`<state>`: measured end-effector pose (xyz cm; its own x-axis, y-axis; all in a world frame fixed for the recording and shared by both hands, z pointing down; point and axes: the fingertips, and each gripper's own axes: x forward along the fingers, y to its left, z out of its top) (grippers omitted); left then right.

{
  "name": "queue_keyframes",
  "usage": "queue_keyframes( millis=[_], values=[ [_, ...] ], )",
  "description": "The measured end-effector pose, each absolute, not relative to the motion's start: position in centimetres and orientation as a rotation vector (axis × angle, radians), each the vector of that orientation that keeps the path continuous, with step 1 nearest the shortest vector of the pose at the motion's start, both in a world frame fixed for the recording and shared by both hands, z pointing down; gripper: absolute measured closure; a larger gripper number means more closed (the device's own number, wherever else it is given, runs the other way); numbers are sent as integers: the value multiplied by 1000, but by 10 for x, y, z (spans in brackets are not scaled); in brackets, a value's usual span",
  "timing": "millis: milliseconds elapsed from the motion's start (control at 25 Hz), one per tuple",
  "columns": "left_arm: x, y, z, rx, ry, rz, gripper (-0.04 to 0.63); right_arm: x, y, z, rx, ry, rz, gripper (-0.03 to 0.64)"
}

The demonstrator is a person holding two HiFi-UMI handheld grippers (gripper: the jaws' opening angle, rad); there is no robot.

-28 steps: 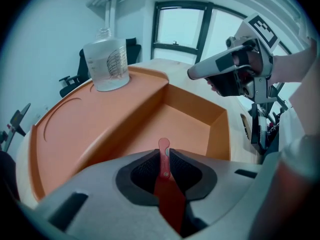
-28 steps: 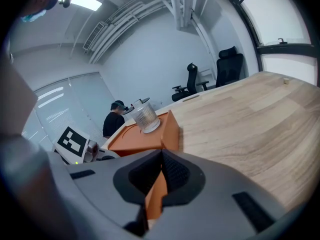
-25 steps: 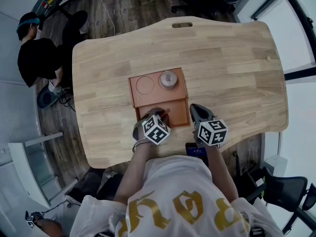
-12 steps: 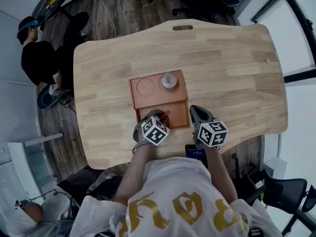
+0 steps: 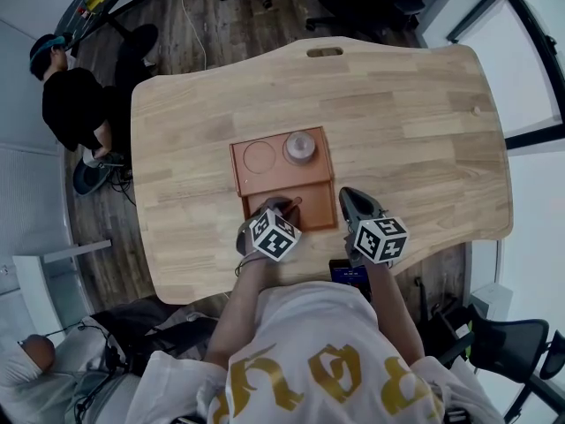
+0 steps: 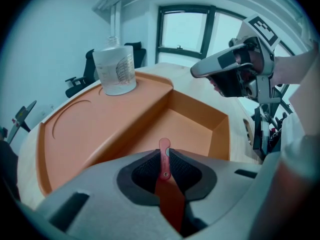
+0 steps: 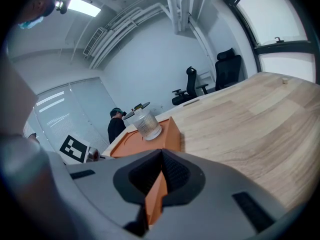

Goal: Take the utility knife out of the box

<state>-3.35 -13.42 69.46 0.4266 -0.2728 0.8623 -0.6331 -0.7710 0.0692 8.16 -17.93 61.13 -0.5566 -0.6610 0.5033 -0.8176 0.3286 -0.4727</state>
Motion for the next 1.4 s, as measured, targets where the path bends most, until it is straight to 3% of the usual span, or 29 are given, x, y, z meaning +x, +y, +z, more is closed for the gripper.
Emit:
queue_keyframes(
  millis=[680,1400],
  values=[
    [-52,-158,615,2325,-1009,644,541,58,-177,584,1329,-2437,919,606],
    [-83,-143,543,2356,-1195,311,541,51,-160,527,1416,-2524,769,606]
  ],
)
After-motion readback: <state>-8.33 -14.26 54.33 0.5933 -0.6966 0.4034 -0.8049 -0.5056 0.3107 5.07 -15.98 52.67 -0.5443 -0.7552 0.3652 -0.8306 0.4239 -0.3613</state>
